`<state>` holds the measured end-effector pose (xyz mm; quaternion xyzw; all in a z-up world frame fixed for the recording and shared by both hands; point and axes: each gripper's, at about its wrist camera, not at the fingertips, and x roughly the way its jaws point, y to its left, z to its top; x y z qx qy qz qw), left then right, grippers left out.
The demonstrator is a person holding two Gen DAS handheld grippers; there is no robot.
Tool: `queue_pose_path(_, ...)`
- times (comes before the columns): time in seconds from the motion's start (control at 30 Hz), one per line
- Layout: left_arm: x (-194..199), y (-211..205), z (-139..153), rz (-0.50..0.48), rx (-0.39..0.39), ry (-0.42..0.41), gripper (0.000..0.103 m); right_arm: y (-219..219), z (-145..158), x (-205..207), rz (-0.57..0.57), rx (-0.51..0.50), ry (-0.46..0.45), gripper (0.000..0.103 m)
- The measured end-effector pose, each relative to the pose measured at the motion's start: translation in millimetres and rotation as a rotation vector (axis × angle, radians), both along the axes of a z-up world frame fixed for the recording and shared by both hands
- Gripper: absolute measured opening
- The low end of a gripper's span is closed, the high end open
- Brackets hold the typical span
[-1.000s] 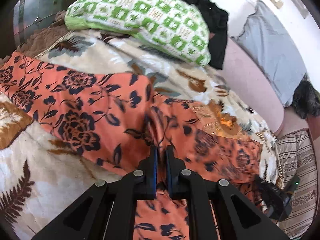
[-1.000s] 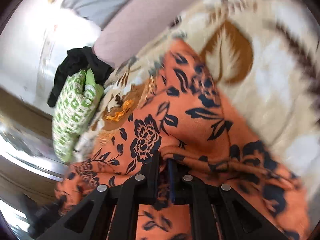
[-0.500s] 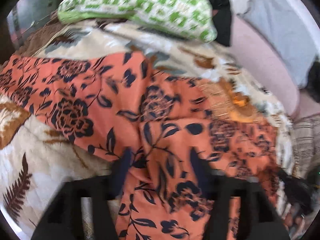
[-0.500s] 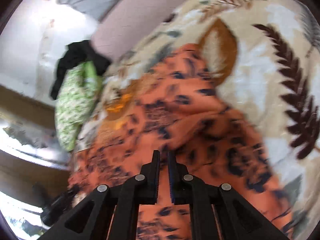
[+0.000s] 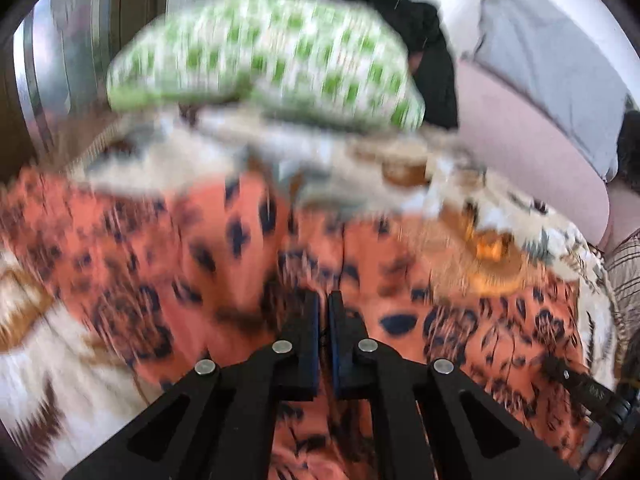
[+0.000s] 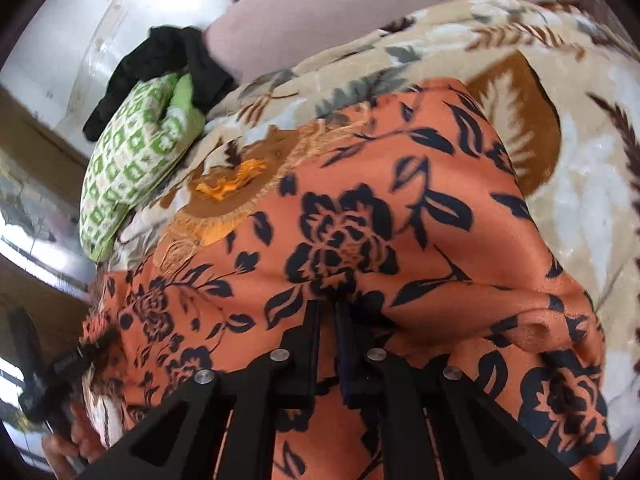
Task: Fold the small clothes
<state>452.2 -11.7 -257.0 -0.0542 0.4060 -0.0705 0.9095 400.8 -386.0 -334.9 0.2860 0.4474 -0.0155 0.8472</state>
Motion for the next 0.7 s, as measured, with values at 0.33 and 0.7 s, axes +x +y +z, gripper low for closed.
queue_pose_path(0.33,21,38,-31,0.175,0.001,0.202,0.004,11,-5,-9,0.032,0.017,0.019,0.009)
queue_pose_path(0.7,-15,206,3,0.534,-0.293,0.146,0.071,38,-23,2,0.137,0.203,-0.003,0.012)
